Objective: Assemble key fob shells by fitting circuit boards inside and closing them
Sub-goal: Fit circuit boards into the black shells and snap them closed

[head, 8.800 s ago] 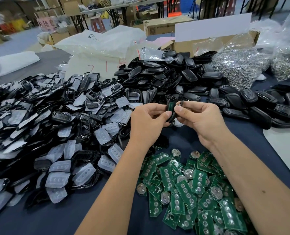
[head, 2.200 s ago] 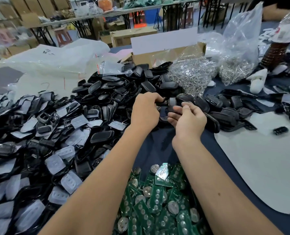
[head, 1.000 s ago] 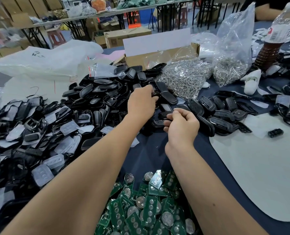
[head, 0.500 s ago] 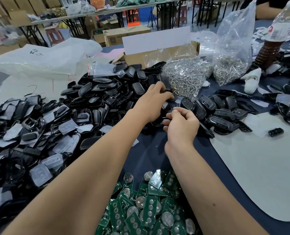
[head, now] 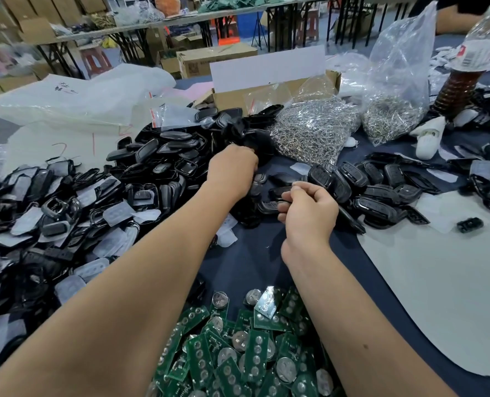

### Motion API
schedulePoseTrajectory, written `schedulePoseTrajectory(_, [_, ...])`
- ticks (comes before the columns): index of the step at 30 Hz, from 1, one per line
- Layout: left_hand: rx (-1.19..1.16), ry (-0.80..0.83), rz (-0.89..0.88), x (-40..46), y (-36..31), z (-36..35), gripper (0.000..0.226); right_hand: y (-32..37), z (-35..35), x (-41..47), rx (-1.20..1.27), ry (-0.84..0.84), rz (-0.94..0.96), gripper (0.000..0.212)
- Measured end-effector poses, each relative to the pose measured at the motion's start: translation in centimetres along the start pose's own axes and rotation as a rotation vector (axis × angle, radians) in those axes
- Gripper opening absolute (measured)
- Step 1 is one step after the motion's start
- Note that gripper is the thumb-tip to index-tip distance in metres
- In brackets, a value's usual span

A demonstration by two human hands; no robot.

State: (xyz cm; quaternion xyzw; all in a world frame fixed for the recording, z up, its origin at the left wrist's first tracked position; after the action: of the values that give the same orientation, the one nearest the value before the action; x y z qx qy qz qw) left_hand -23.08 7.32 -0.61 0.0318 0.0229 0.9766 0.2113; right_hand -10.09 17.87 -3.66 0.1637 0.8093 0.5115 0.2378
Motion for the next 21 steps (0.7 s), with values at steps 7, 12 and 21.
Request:
schedulePoseTrajectory(7, [-0.081, -0.055, 0.010, -1.4, 2.6, 0.6, 0.036, -0.1, -0.4, -0.2, -0.124, 0.087, 0.006, 0.014])
schedulePoseTrajectory(12, [-0.093, -0.211, -0.062, -1.2, 1.9, 0.6, 0.037, -0.2, -0.6, -0.4, -0.148, 0.097, 0.028, 0.013])
schedulePoseTrajectory(21, [-0.194, 0.074, -0.299, -0.2, -1.9, -0.2, 0.029, -0.6, -0.8, -0.4, -0.169, 0.110, 0.071, 0.016])
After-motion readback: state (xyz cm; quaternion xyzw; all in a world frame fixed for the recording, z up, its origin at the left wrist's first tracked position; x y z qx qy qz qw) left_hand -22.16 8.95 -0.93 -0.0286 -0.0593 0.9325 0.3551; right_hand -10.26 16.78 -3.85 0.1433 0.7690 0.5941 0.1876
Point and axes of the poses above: each hand's wrist, its own x-axis towards the middle knuckle, its own z-axis out of the back of the hand, y = z × x, the point moved 3 cm from there along x, towards the middle knuckle, and after that the axes turned 9 degrees about y, right-handed, at the moved point
